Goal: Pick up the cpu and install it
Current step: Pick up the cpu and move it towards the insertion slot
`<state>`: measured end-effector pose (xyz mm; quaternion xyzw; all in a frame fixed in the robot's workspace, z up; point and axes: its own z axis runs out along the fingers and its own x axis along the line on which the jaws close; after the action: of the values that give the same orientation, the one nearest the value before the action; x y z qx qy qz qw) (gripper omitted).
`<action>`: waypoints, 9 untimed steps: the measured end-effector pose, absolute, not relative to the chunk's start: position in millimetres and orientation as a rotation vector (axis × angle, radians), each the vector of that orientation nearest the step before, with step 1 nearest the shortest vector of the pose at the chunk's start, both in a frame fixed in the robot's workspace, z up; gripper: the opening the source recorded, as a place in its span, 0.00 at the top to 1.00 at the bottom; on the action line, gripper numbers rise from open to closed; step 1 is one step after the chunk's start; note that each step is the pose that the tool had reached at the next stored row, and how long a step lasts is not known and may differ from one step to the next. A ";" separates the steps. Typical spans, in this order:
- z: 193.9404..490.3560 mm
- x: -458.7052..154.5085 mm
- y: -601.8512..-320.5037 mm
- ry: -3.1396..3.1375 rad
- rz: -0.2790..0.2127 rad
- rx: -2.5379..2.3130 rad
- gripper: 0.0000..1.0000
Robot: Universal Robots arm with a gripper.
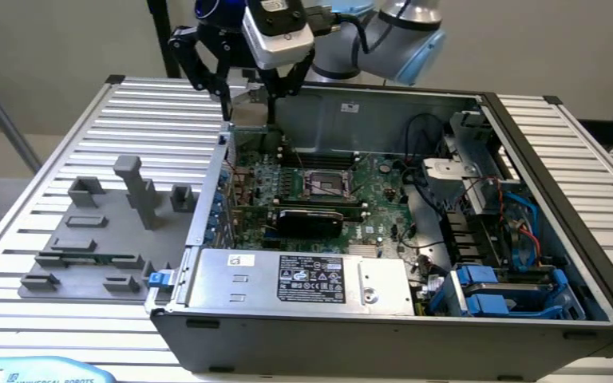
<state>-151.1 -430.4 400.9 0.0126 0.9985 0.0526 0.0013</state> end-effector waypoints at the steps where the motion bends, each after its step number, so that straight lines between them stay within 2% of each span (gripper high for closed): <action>1: 400.8 -146.6 -429.9 3.134 0.165 0.040 0.45; 9: 393.0 -110.8 -416.7 3.134 0.165 0.040 0.45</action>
<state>-110.8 -416.7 393.0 0.0126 0.9985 0.0526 0.0013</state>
